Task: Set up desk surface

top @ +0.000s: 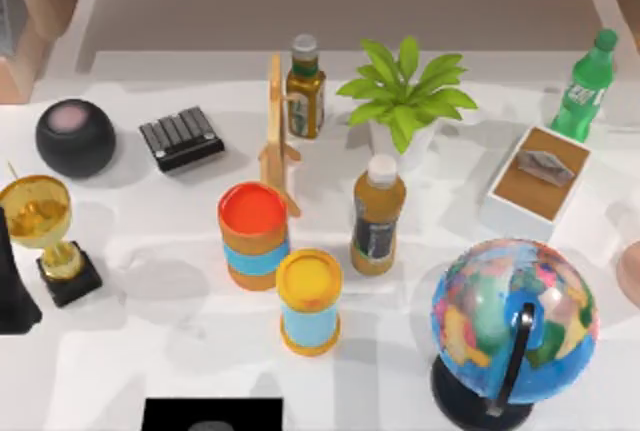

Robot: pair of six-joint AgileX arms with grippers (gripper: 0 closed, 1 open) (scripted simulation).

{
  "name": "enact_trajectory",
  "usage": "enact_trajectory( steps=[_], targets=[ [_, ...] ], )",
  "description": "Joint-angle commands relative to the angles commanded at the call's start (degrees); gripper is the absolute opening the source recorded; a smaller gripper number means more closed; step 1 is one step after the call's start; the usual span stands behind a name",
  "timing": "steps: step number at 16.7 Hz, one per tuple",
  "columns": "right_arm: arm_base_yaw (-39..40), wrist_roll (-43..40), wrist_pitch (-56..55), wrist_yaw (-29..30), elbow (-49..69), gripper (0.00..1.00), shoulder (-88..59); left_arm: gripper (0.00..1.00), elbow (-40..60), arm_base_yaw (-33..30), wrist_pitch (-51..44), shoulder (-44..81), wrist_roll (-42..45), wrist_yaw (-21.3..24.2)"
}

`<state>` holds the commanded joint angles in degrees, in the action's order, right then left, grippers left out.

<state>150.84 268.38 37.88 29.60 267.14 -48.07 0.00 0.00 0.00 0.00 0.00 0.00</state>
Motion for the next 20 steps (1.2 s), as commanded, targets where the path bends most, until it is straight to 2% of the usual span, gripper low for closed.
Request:
enact_trajectory(
  steps=[9, 16, 20],
  targets=[
    [1.60, 0.10, -3.07, -1.45, -4.69, 0.00, 2.56, 1.00, 0.00, 0.00, 0.00, 0.00, 0.00, 0.00],
    [4.52, 0.20, -10.54, -4.72, -19.87, 0.00, 9.34, 1.00, 0.00, 0.00, 0.00, 0.00, 0.00, 0.00],
    [5.20, 0.40, -11.91, -5.22, -21.91, 0.00, 10.58, 1.00, 0.00, 0.00, 0.00, 0.00, 0.00, 0.00]
  ],
)
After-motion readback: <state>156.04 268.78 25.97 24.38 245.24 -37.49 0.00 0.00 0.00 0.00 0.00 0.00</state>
